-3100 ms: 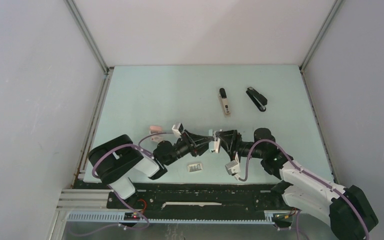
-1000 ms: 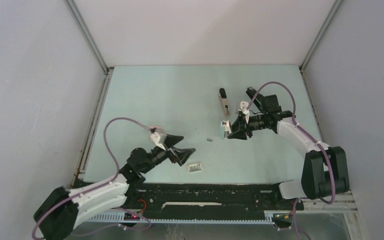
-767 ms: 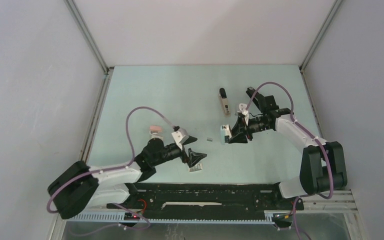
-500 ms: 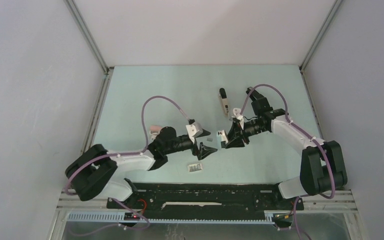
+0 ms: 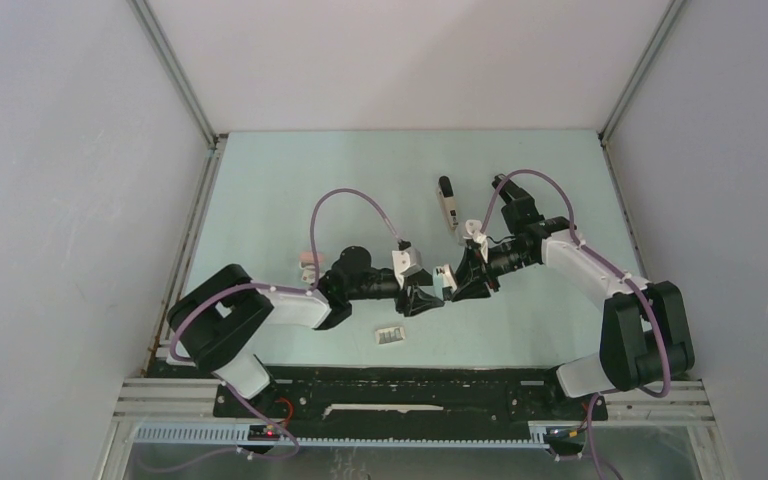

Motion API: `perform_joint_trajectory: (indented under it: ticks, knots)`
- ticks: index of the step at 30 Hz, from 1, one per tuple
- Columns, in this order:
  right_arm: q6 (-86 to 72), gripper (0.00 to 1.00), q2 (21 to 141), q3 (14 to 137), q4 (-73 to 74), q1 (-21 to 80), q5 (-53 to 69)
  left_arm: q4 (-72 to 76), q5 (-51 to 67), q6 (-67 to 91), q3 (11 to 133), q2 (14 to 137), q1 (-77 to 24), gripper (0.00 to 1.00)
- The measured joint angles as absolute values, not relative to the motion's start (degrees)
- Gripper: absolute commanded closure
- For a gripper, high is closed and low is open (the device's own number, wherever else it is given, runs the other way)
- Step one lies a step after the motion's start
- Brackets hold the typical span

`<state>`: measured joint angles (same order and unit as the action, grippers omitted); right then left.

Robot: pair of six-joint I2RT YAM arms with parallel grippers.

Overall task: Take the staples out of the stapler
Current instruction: Unload the staple at the center of the board.

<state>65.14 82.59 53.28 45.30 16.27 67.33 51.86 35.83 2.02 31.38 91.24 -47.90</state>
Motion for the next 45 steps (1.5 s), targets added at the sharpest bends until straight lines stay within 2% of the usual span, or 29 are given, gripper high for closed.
perform_joint_trajectory:
  ticks: [3,7,9,12,13,20,32,45]
  knots:
    - [65.65,0.96,82.70,53.36,45.76,16.27,67.44,52.27,36.42,2.09,31.79,91.57,-47.90,0.44]
    - [65.98,0.96,82.96,53.49,46.11,16.27,67.44,52.45,36.73,2.13,31.94,92.01,-47.90,0.55]
    - [66.17,0.96,83.07,53.65,46.24,16.27,67.42,52.42,37.17,2.35,32.29,92.44,-47.90,0.65]
    - [67.26,0.96,83.07,53.69,46.24,16.27,67.20,52.21,38.04,3.55,33.17,93.27,-47.83,0.97]
    - [67.59,0.96,83.07,53.71,46.15,16.25,66.89,52.07,38.13,4.19,33.34,93.49,-47.72,1.00]
    - [67.90,0.98,83.09,53.74,45.98,15.92,63.31,47.20,37.71,2.48,33.80,92.86,-46.76,1.00]
    - [61.63,1.00,84.12,53.74,33.98,19.57,44.64,13.85,27.29,-13.06,41.06,88.51,-43.44,1.00]
    - [59.46,1.00,93.67,55.88,33.67,22.17,41.47,1.65,24.27,-14.96,44.66,91.61,-42.96,1.00]
